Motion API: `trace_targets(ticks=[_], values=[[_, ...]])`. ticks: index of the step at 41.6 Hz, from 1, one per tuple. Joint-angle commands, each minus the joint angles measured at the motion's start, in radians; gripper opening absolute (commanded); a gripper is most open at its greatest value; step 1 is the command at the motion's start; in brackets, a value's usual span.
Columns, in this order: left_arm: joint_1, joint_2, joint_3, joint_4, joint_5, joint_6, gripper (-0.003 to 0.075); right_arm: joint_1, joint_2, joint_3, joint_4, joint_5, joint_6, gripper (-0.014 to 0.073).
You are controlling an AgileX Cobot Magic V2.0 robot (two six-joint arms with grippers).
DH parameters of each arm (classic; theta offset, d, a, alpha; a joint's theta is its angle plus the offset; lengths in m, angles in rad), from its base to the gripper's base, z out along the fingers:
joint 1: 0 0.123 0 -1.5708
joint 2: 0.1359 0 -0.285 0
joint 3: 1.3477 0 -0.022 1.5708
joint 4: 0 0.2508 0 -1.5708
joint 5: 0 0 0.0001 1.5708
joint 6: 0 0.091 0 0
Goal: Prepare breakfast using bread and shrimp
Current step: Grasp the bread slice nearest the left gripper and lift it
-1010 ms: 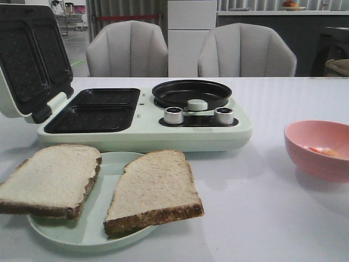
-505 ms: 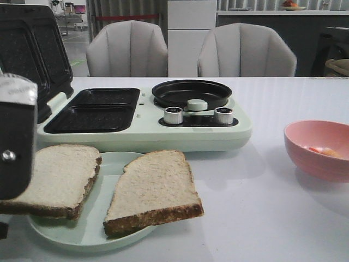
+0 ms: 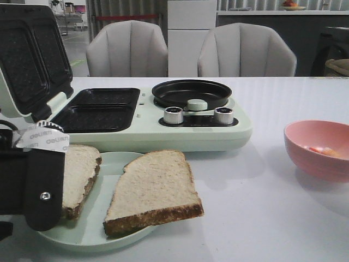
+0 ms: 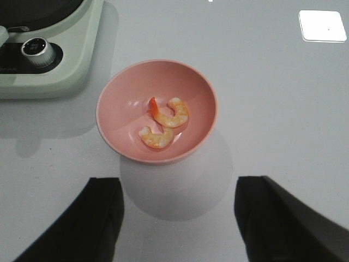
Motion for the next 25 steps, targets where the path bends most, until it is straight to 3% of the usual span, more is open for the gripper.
trace_targets(ticks=[1, 8, 15, 25], values=[[0.0, -0.017, -0.019, 0.034, 0.076, -0.062, 0.043, -0.001, 0.003, -0.027, 0.0, -0.062, -0.007, 0.0545], [0.0, -0.017, -0.019, 0.038, 0.106, -0.074, 0.0235, -0.001, 0.003, -0.027, 0.0, -0.062, -0.007, 0.0545], [-0.002, -0.017, -0.019, 0.044, 0.141, -0.074, 0.0118, -0.001, 0.003, -0.027, 0.0, -0.062, -0.007, 0.0545], [-0.09, -0.078, -0.019, 0.087, 0.331, -0.074, 0.0098, -0.001, 0.003, -0.027, 0.0, -0.062, -0.007, 0.0545]])
